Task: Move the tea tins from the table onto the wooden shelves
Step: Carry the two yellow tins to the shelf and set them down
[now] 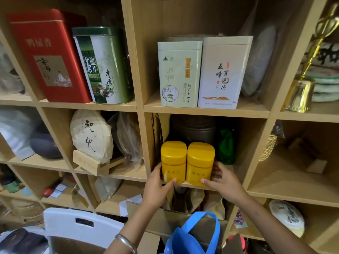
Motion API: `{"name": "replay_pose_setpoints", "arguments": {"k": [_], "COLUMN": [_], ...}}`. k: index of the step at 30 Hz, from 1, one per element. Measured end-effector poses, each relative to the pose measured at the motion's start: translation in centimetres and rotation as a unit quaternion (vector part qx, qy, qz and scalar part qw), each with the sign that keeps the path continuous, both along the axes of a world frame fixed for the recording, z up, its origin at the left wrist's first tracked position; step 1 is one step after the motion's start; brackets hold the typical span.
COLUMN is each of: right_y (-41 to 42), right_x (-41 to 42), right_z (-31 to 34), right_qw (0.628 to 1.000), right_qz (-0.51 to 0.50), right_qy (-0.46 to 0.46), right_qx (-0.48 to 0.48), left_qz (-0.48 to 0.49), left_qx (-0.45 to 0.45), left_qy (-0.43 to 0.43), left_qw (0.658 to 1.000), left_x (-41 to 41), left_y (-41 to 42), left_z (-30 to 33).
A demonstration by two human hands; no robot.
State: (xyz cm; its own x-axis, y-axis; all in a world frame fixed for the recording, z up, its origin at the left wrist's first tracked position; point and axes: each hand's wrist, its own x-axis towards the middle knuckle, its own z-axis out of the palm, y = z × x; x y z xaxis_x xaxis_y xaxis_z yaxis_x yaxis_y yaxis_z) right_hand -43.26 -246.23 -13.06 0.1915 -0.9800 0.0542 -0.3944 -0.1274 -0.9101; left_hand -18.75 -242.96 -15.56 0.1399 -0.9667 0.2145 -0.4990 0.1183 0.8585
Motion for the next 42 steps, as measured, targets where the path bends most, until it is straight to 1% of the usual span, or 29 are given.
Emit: {"name": "replay_pose_setpoints", "arguments": {"k": [3, 6, 12, 20, 25, 29, 42], "right_y": [-0.2, -0.2, -0.5, -0.7, -0.7, -0.8, -0.6], "right_x": [0.1, 0.3, 0.2, -0.2, -0.2, -0.5, -0.7], "right_z": [-0.2, -0.4, -0.8, -1.3, -1.5, -1.7, -1.6], "right_qw": [1.0, 1.0, 1.0, 1.0, 0.999, 1.0, 1.0], "right_qz": [-0.005, -0.011, -0.01, -0.008, -0.014, -0.001, -0.004], "right_qy": [-0.005, 0.01, 0.009, 0.007, 0.021, 0.014, 0.015], "right_qx": [0.0, -0.004, -0.003, -0.005, -0.02, -0.01, -0.014], "left_qz": [-0.034, -0.06, -0.053, -0.063, -0.062, -0.072, -0.09], "left_qx": [0.007, 0.013, 0.013, 0.021, 0.013, 0.006, 0.01], "left_qy": [-0.005, -0.019, -0.048, -0.055, -0.06, -0.064, -0.041], "left_qw": [0.999, 0.998, 0.997, 0.996, 0.996, 0.995, 0.995], "left_x": [0.5, 0.5, 1.0, 1.6, 1.7, 1.8, 2.1], "left_y": [-0.4, -1.1, -1.8, -2.1, -2.1, -2.2, -2.1], "left_z": [0.5, 1.1, 0.3, -0.2, -0.5, -0.5, -0.6]}}
